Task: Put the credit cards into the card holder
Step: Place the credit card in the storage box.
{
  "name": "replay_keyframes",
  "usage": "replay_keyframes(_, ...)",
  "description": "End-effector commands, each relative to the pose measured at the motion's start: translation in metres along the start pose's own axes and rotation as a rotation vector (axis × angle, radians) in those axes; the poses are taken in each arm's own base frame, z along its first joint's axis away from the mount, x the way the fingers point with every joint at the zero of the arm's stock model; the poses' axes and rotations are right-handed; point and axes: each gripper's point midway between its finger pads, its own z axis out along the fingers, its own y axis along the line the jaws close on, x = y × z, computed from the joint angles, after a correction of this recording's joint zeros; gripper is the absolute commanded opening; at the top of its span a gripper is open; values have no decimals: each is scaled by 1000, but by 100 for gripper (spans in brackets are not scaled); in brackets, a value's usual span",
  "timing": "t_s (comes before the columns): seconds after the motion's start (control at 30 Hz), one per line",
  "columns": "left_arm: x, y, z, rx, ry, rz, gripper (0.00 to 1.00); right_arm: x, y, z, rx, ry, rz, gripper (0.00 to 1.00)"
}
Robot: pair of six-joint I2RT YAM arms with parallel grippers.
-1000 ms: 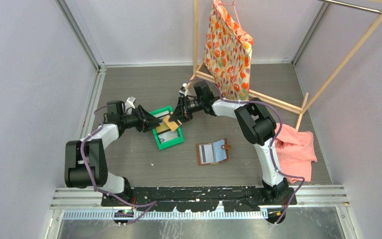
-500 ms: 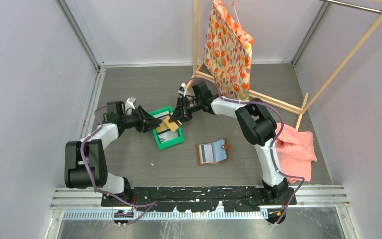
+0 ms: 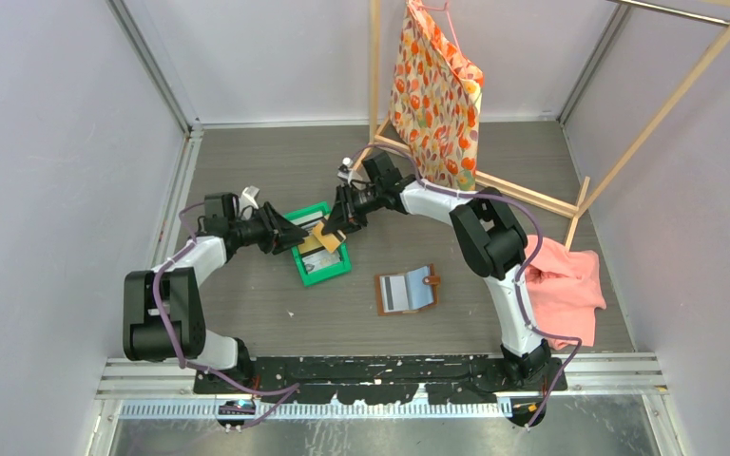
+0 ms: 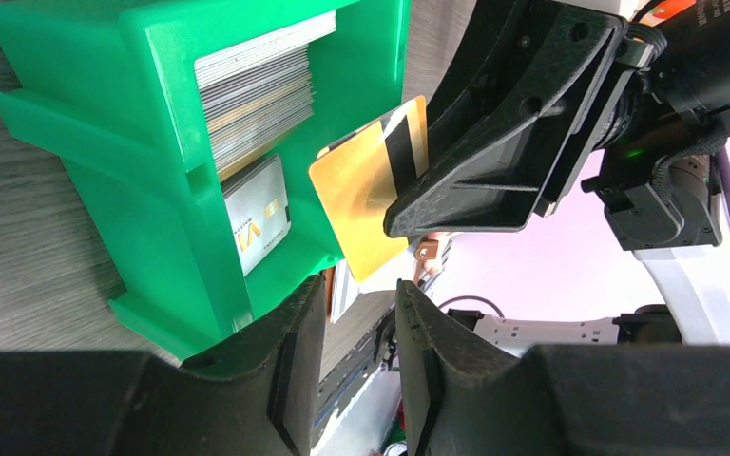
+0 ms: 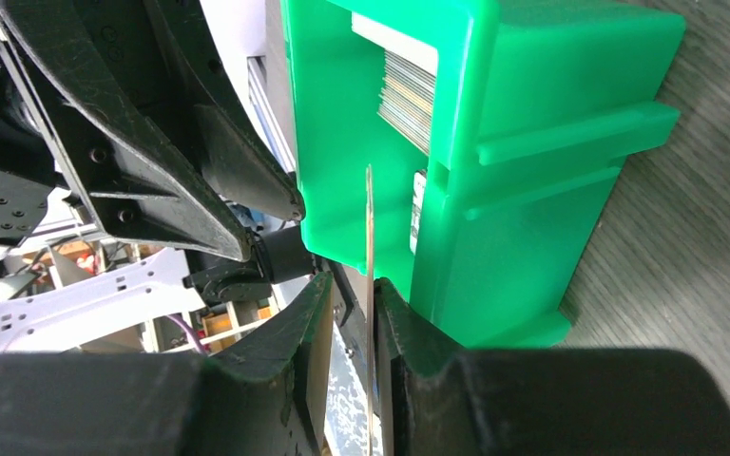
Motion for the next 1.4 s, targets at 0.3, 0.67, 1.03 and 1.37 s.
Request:
replay_keyframes(0.3, -6, -13, -8, 14, -29, 62, 35, -10, 32, -8, 45, -50, -124, 27)
replay_keyframes(0.67, -5, -12, -8, 12, -27, 61, 35, -12, 32, -8, 80, -51, -151, 27)
replay_keyframes(1.03, -4, -11, -7, 10, -26, 61, 35, -10, 29, -6, 100, -39, -160, 28)
replay_keyframes(1.37, -4, -9, -7, 7, -24, 60, 35, -11, 31, -7, 99, -38, -161, 28)
